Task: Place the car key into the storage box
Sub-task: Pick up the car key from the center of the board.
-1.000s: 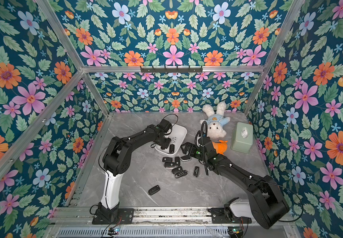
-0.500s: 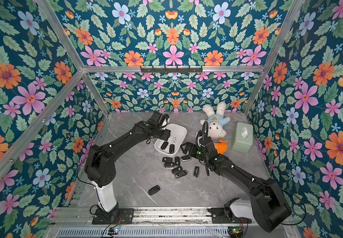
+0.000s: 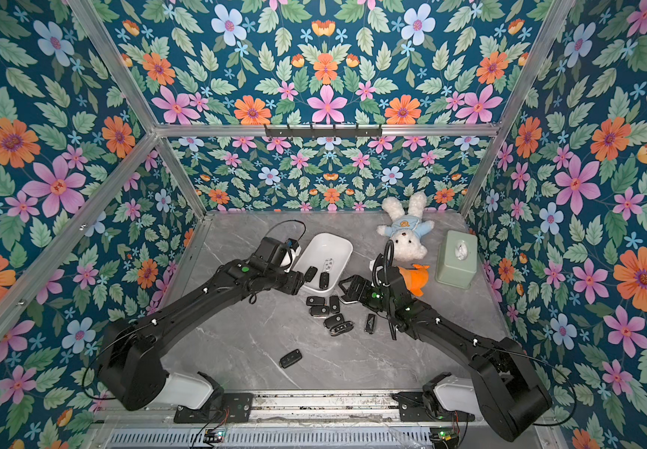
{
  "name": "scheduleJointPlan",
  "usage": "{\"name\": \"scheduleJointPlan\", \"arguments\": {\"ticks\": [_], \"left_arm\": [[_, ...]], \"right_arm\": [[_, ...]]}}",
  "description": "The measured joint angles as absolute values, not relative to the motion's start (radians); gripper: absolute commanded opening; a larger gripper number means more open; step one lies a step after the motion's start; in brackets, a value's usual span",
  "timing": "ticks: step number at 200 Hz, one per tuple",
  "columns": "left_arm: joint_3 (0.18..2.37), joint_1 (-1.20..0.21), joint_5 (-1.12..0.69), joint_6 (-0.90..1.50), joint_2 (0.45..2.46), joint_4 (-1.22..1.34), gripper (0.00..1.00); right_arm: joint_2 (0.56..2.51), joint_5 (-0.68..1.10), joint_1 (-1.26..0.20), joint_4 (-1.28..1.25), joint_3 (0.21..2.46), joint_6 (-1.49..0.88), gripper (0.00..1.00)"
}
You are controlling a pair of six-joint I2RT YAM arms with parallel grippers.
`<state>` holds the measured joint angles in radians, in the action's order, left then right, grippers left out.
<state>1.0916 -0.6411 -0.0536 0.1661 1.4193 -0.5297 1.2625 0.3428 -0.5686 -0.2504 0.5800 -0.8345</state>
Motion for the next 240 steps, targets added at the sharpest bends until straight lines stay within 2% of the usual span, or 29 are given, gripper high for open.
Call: {"name": "scheduleJointPlan", "arguments": {"ticks": [41,93,182,240], "left_arm": [[0.922,-0.683,-0.054,0.226,1.318,-0.543,0.72],[0.841,-0.815,-0.056,0.319,1.293,-0.546,0.79],[0.806,-1.052,0.002,0.417,1.414,-0.579,0.82],[0.796,-1.093,0.007,0.423,1.453,-0.604,0.81]], "right_arm": [[1.295,0.348,-0.618,-0.228,0.6,-0.87,0.99],[1.336,0.35,-0.669,-0.076,0.651,-0.861,0.99],[1.189,0.358,-0.674,0.004,0.538,-0.866,0.99],[1.152,0.357,-0.674,0.035,0.509,-0.87,0.99]]}}
